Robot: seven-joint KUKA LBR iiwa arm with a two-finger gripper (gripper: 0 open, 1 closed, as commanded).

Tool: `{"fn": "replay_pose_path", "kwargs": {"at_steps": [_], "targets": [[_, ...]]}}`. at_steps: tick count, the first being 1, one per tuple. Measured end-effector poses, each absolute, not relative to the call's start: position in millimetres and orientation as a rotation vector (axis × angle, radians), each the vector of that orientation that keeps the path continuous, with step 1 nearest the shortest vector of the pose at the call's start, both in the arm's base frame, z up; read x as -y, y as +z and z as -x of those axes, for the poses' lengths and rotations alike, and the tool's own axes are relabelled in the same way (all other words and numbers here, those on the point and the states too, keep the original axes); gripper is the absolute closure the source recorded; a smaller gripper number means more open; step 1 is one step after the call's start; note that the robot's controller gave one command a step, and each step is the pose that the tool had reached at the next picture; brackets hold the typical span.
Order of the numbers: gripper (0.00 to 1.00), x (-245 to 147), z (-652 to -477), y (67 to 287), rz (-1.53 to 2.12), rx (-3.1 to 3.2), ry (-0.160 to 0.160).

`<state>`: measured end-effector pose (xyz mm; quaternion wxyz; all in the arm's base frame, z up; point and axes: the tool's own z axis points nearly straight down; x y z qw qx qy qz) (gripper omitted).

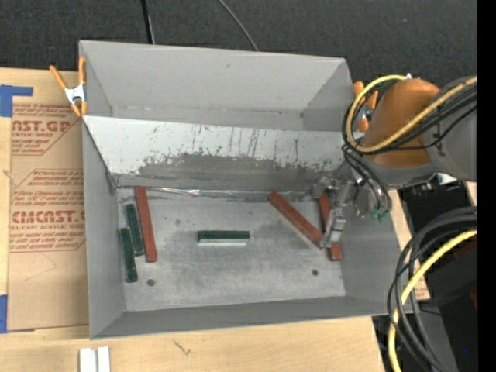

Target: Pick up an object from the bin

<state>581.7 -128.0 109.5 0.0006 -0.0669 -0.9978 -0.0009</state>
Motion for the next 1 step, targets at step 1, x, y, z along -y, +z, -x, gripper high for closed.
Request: {"fn": "replay_pose_path", "kwargs": {"at_steps": [1], "targets": [[0.0, 86.5, -565.4, 125.5, 0.416, 3.114, -0.002]]}}
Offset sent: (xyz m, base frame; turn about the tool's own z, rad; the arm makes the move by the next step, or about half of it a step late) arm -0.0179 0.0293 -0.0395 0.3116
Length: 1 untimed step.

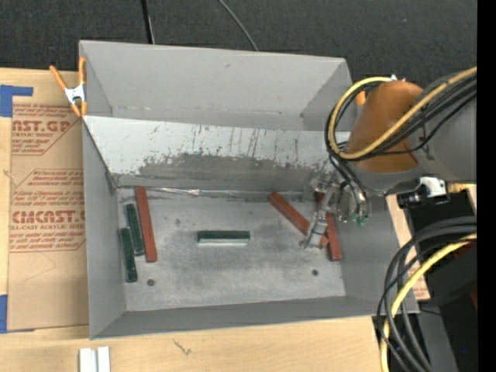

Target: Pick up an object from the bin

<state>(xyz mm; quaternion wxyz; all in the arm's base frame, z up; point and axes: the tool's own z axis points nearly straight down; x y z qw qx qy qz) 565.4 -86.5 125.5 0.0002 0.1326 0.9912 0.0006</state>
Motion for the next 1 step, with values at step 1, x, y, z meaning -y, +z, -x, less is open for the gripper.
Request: {"fn": "replay_pose_path", "kwargs": {"at_steps": [1], "targets": [[0.0, 95.0, -565.0, 84.2, -0.651, -3.07, 0.002]]}}
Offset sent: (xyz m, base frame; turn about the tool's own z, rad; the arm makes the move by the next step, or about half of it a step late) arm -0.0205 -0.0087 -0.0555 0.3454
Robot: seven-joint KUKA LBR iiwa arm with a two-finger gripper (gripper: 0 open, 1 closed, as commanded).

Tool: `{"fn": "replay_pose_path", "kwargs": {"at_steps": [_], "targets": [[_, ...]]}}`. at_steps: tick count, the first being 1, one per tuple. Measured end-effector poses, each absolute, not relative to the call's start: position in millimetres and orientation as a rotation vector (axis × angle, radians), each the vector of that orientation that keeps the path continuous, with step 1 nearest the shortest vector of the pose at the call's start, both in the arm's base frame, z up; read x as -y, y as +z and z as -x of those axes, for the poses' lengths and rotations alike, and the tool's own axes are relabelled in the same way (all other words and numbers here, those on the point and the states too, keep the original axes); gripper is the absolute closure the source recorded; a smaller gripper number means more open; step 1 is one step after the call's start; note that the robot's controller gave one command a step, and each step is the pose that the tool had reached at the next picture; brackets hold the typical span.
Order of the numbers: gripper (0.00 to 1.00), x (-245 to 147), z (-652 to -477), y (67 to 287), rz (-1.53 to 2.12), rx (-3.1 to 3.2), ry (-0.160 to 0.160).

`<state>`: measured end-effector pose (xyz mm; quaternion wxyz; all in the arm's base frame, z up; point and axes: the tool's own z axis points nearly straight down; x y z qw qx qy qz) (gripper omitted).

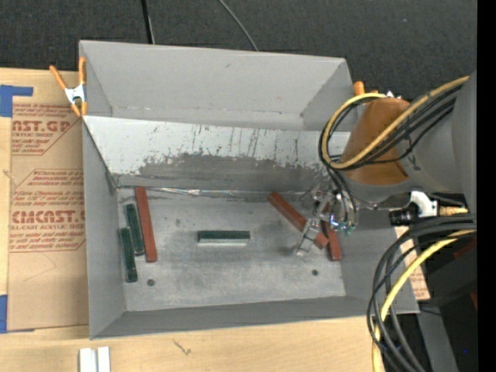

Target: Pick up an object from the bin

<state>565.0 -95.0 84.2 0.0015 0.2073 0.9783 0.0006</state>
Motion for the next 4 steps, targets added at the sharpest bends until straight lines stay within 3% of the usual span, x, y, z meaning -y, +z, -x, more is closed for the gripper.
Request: {"fn": "replay_pose_path", "kwargs": {"at_steps": [1, 4], "targets": [[1.0, 95, -544.7, 69, -0.944, -2.997, -0.001], [1.0, 94, -543.8, 81, -0.944, -2.999, -0.001]]}}
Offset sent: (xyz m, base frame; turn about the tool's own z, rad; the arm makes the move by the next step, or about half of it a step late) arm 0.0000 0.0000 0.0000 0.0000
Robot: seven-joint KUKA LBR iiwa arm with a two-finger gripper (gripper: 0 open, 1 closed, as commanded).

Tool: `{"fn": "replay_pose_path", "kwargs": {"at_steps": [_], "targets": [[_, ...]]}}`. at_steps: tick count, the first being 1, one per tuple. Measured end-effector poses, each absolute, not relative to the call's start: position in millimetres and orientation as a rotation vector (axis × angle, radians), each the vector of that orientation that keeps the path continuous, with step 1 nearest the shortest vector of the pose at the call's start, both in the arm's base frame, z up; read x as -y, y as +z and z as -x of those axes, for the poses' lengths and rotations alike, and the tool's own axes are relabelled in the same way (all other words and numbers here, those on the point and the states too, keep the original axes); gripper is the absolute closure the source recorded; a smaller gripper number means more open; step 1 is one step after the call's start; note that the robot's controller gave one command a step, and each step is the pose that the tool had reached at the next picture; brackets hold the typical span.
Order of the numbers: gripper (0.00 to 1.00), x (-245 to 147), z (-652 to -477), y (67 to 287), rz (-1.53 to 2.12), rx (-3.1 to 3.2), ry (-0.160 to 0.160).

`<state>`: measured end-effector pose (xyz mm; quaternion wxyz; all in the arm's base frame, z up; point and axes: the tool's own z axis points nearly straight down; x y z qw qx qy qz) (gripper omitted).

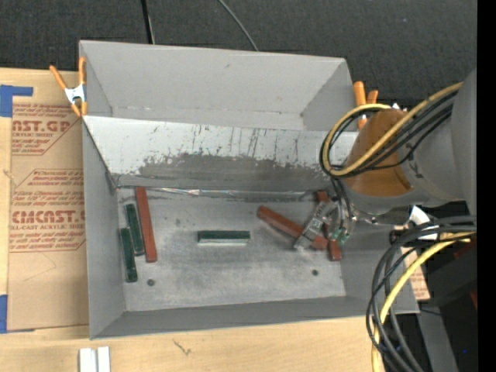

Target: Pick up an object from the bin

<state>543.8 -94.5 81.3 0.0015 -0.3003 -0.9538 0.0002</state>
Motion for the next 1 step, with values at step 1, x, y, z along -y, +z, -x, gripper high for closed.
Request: {"fn": "replay_pose_path", "kwargs": {"at_steps": [1], "targets": [[1.0, 94.4, -544.4, 89.5, 0.944, 2.997, -0.001]]}}
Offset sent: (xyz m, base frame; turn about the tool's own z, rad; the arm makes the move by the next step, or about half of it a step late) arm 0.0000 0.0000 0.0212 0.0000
